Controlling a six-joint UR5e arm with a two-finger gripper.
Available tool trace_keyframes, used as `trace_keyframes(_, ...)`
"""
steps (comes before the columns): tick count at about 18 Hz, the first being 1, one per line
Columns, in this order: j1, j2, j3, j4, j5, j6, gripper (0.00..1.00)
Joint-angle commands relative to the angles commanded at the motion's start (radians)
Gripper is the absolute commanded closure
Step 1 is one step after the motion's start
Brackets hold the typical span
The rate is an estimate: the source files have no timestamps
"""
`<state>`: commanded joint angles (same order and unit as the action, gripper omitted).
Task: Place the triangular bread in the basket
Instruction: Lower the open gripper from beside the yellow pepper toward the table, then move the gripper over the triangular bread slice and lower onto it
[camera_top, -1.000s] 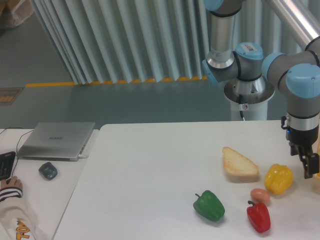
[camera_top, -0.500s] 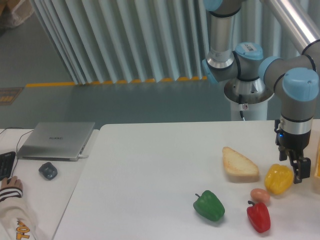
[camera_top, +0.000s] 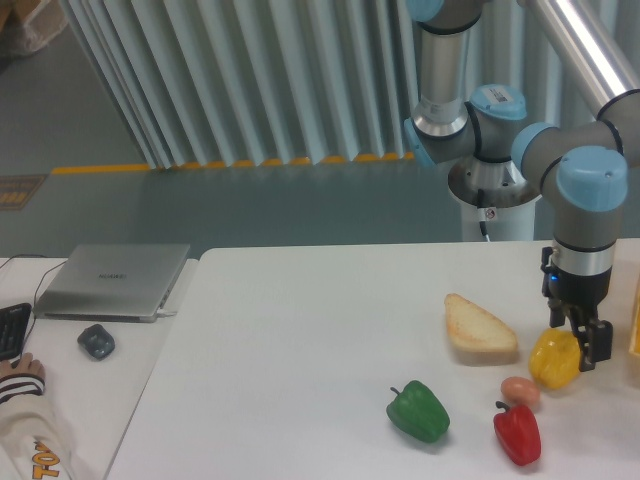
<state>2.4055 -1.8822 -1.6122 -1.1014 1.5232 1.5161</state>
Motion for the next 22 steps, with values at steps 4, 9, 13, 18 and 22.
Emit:
trace_keyframes(4, -0.081, 0.002, -0.015, -0.018, 0.035, -0.066, 0.00)
trace_keyframes(9, -0.181, -0.003, -0.025, -0.090, 0.130, -0.039, 0.00)
trace_keyframes(13, -0.224, -0.009, -0.038, -0.135, 0.205, 0.056, 0.00)
trace_keyframes(18, -0.221, -0.021, -0.041, -0.132, 0.281, 0.196, 0.00)
trace_keyframes(22, -0.220, -0.057, -0.048, -0.124, 0.281, 0.196, 0.00)
